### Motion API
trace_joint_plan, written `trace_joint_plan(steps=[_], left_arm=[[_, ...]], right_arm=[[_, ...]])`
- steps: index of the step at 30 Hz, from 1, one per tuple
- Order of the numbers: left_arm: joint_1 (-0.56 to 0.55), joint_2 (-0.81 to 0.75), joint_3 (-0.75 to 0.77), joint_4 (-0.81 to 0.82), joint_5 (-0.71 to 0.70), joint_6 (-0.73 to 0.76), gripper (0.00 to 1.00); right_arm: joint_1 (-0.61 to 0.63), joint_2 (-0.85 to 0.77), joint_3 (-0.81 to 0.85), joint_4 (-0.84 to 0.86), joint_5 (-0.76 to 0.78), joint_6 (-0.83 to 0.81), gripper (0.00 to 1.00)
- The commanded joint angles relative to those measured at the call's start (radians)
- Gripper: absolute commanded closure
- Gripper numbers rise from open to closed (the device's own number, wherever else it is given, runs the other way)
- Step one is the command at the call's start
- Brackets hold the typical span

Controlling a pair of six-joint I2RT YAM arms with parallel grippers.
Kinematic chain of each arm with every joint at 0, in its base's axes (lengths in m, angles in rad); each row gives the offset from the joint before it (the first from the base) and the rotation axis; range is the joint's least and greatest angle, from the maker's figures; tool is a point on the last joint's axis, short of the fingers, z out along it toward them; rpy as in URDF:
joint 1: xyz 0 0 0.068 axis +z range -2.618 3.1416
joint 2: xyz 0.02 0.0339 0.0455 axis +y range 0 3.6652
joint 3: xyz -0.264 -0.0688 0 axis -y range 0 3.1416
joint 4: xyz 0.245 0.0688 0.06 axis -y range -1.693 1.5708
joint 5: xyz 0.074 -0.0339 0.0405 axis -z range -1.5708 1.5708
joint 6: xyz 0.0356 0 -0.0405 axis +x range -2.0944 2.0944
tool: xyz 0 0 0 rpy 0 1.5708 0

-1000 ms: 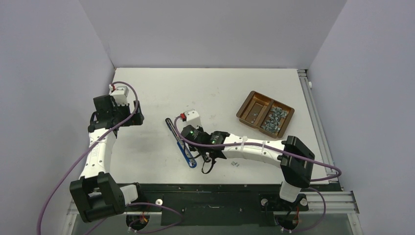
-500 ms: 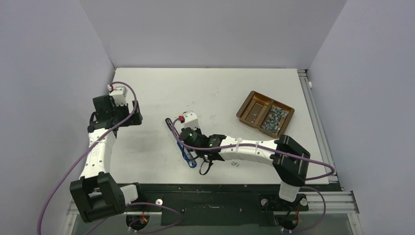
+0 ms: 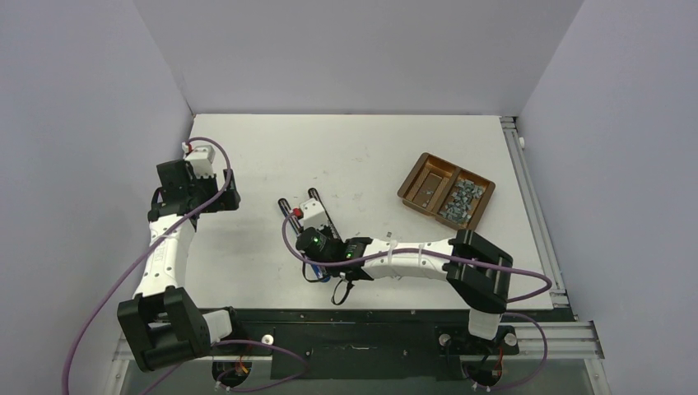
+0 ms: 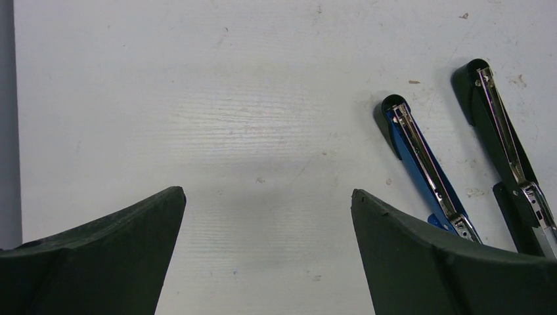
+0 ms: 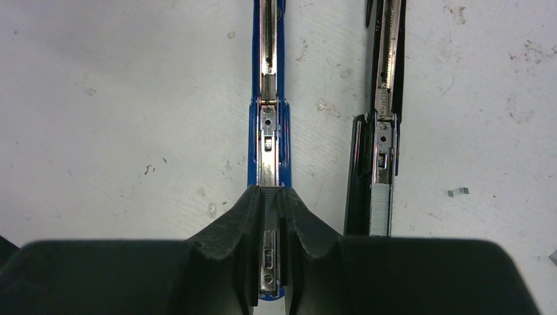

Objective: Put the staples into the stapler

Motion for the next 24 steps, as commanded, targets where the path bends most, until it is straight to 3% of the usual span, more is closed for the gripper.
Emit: trace_joint_plan(steps=[1, 24], left_arm=[[0.007, 0.010, 0.016, 0.047, 0.024, 0.000, 0.04], [0.007, 0.012, 0.040, 0.032, 0.030, -0.003, 0.04]], right_arm=[[0.008, 0.028, -0.003, 0.061, 0.031, -0.014, 0.91], [0.012, 0.055, -0.021, 0.076, 0.006, -0.038, 0.91]])
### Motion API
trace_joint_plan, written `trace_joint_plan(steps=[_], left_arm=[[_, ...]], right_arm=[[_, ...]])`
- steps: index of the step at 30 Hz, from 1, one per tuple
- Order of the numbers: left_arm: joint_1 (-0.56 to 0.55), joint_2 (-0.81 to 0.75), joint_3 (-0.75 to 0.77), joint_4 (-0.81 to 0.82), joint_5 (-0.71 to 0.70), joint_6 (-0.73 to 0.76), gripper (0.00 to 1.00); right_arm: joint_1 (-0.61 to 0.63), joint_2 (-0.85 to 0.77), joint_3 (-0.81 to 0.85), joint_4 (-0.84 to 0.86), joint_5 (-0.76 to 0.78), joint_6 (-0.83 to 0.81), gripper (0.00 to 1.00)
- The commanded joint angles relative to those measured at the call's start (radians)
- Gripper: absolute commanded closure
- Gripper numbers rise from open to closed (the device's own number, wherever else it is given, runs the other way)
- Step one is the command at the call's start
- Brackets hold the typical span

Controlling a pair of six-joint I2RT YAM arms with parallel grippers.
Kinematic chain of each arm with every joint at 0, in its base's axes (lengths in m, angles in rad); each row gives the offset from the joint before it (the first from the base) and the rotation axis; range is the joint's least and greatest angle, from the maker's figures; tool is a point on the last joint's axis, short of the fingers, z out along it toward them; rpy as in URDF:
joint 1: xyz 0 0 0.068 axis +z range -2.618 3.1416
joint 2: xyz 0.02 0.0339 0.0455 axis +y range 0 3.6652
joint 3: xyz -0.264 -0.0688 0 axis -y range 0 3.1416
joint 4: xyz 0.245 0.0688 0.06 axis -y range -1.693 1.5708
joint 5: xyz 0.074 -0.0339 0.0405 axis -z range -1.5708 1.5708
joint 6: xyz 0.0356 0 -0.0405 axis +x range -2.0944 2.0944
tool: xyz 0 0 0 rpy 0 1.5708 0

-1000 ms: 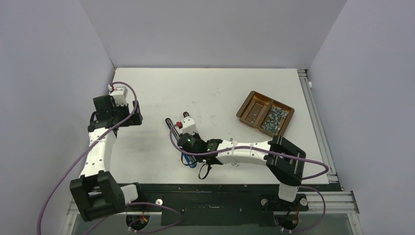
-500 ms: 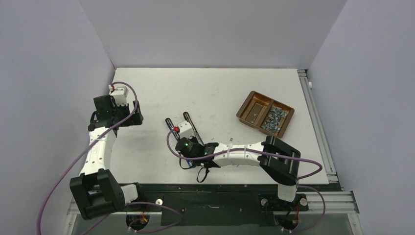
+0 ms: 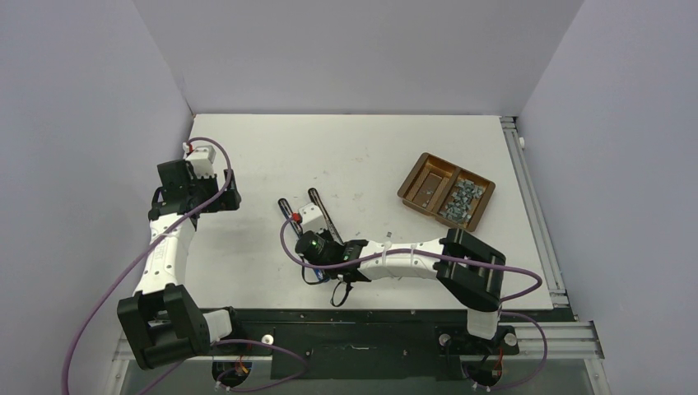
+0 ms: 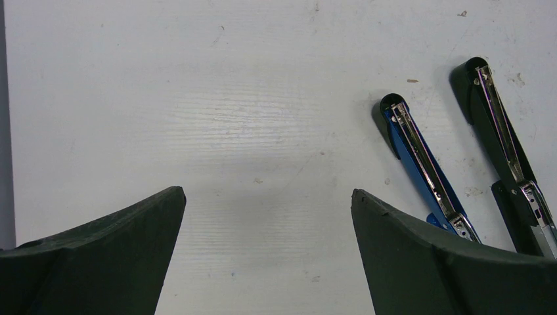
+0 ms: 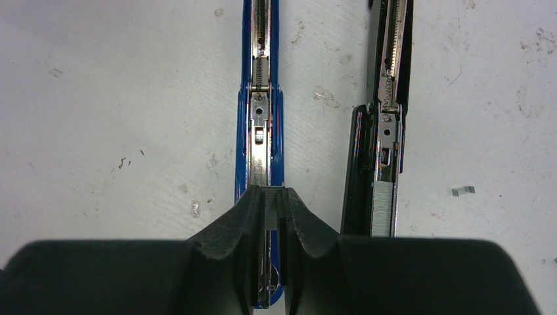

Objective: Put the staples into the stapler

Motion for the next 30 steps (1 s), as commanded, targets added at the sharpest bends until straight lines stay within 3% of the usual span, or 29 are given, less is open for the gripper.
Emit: trace_joint_plan(steps=[1, 30], left_arm=[[0.007, 0.000, 0.041, 0.027, 0.019, -0.002, 0.04], [0.008, -0.015, 0.036, 0.027, 0.015, 0.003, 0.04]], right_arm=[[0.005, 0.010, -0.007, 0.046, -0.001, -0.015, 0.91], [0.007, 0.035, 0.002, 0.041, -0.035, -0.008, 0.91]])
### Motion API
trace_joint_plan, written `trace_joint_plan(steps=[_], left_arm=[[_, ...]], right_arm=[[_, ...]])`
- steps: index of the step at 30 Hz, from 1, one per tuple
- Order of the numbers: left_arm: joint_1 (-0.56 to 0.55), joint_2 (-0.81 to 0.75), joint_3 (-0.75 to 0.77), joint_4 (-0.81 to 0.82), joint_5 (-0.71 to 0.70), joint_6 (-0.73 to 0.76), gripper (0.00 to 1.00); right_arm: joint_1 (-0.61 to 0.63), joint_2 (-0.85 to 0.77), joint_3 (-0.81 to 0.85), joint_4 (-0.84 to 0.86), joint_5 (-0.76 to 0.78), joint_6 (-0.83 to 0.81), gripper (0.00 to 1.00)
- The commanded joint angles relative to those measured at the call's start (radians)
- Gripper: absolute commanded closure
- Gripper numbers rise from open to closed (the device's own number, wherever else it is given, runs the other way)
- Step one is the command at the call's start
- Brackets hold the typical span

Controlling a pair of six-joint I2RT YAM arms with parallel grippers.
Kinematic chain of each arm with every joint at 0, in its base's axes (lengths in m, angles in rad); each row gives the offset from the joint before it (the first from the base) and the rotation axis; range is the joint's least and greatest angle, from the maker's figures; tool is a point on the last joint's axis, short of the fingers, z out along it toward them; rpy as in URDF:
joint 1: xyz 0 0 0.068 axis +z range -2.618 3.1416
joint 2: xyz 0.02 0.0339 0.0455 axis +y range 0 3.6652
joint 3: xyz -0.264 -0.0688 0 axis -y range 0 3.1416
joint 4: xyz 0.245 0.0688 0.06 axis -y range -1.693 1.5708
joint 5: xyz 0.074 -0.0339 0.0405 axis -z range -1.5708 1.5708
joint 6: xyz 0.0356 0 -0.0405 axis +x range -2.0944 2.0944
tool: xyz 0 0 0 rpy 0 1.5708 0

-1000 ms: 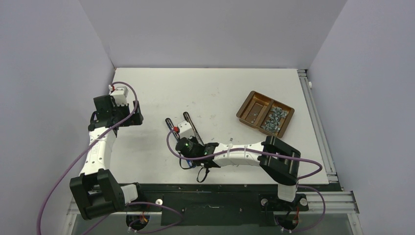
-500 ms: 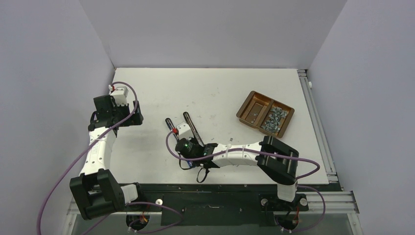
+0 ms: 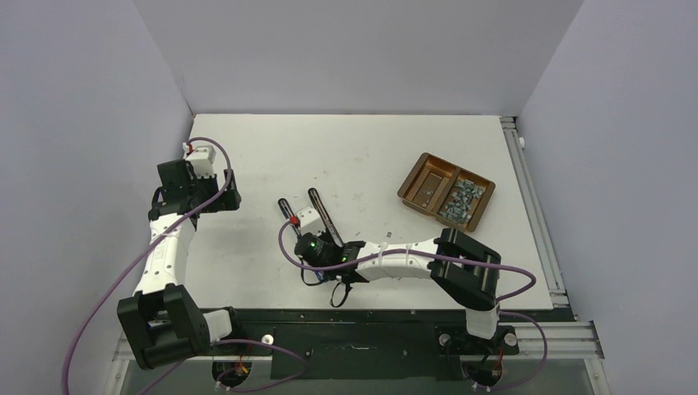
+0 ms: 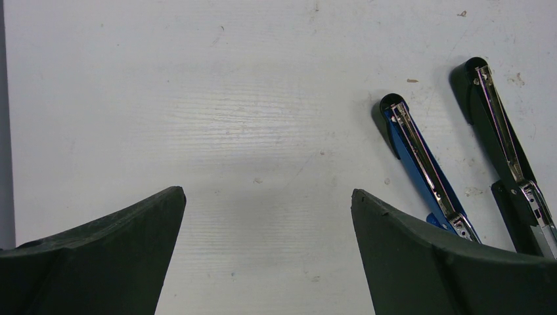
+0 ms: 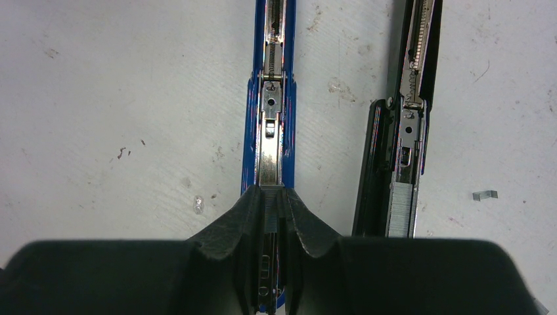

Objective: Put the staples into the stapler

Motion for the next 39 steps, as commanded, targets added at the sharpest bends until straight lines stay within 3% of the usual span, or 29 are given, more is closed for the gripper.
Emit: trace_joint_plan(steps=[1, 39], left_arm=[[0.007, -0.017, 0.036, 0.028, 0.014, 0.004, 0.04], [0.008, -0.035, 0.017, 0.027, 0.011, 0.014, 0.04]], right_arm=[[0.006, 0.006, 0.005, 0.024, 0.002, 0.007, 0.92], [0.035, -0.035, -0.008, 0.016, 0.112, 0.018, 0.91]])
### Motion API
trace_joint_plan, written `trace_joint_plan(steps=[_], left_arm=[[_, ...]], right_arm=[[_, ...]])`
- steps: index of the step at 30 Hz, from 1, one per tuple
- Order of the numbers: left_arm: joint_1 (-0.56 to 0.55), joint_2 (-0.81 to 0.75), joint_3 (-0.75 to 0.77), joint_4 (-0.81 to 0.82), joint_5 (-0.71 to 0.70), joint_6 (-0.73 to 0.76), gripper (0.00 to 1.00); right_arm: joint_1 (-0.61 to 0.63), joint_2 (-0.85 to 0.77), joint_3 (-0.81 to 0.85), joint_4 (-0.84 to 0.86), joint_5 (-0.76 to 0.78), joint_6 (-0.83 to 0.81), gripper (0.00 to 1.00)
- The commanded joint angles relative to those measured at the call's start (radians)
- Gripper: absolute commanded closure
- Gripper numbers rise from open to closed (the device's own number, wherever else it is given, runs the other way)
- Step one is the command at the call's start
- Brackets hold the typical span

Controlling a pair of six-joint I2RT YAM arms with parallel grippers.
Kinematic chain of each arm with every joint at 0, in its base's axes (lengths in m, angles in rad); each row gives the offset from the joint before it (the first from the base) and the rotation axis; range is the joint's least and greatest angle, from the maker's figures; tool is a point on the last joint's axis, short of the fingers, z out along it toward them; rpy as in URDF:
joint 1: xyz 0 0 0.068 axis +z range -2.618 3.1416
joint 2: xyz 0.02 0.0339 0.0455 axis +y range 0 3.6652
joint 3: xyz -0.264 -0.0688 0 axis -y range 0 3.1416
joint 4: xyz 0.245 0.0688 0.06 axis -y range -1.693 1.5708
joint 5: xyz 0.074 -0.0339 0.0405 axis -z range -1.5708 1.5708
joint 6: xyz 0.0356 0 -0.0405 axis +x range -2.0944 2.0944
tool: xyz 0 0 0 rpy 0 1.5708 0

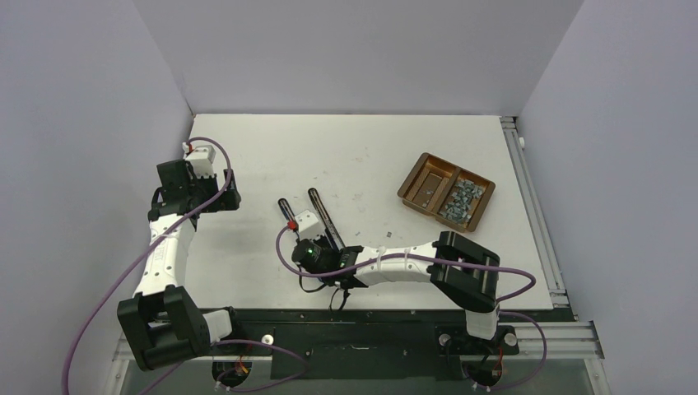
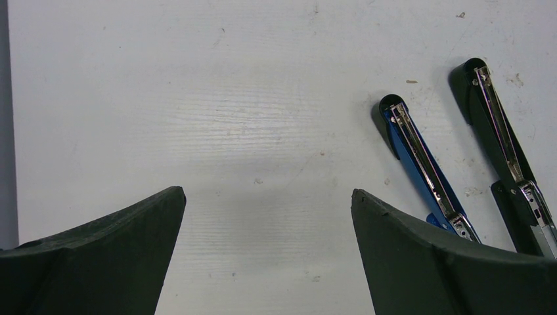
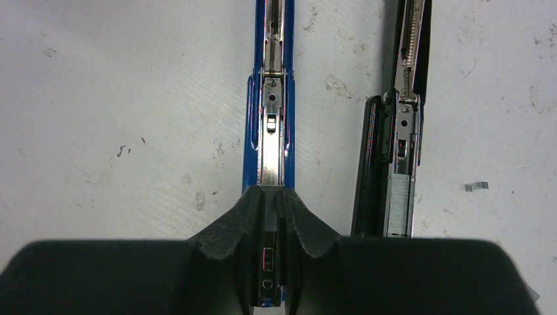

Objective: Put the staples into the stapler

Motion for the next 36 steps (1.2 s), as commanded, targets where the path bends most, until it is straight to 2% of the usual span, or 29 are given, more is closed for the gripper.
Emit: trace_joint_plan(steps=[1, 36], left_arm=[[0.007, -0.029, 0.017, 0.029, 0.011, 0.013, 0.04], [0.007, -0.024, 0.030, 0.025, 0.013, 0.016, 0.04]], right_arm=[[0.003, -0.034, -0.006, 0.013, 0.040, 0.019, 0.91], [-0.005, 0.010, -0.006, -0.011, 0.010, 0.027, 0.91]])
